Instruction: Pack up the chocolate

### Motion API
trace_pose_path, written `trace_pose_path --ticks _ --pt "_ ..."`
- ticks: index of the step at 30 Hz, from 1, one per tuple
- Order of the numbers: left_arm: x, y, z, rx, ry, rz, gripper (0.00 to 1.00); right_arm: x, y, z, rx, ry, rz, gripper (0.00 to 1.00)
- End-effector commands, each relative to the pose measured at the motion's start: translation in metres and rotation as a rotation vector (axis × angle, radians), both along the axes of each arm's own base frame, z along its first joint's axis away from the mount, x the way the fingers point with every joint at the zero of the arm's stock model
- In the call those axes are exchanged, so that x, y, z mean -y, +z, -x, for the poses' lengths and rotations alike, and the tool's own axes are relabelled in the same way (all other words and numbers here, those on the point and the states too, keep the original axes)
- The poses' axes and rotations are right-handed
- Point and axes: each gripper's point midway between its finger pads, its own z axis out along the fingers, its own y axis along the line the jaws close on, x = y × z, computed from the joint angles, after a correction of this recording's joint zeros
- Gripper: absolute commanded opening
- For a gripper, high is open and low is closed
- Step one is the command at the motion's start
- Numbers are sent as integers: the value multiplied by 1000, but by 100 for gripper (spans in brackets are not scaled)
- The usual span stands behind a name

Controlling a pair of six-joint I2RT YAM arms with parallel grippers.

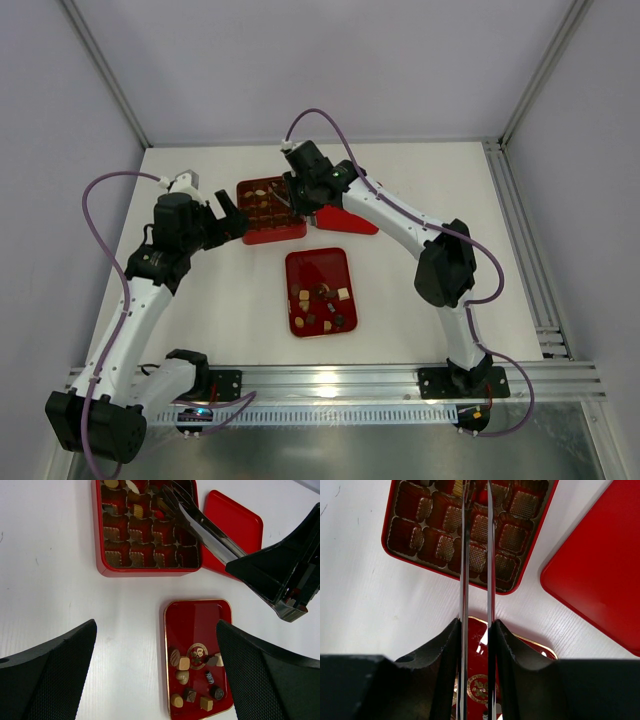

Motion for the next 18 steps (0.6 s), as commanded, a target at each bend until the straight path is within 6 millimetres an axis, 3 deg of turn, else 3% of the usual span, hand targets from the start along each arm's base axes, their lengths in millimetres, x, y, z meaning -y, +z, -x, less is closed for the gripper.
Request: trace_pose_path --ticks 1,7,13,15,16,18 --pt "2 10 -7 49 -4 17 100 -7 19 -7 43 -2 -57 36" --pt "1 10 -7 50 -1 16 99 -5 25 -7 53 -12 -62 36" --pt "2 10 -7 50 -4 18 100 15 56 -11 86 -57 -112 36" --pt "2 10 -7 49 -4 17 100 33 59 -15 90 -99 -117 36" --pt "1 10 -7 50 -3 17 100 42 77 -15 117 -115 -147 36" --pt "1 10 -7 50 -3 17 100 72 68 -20 97 -177 -137 36"
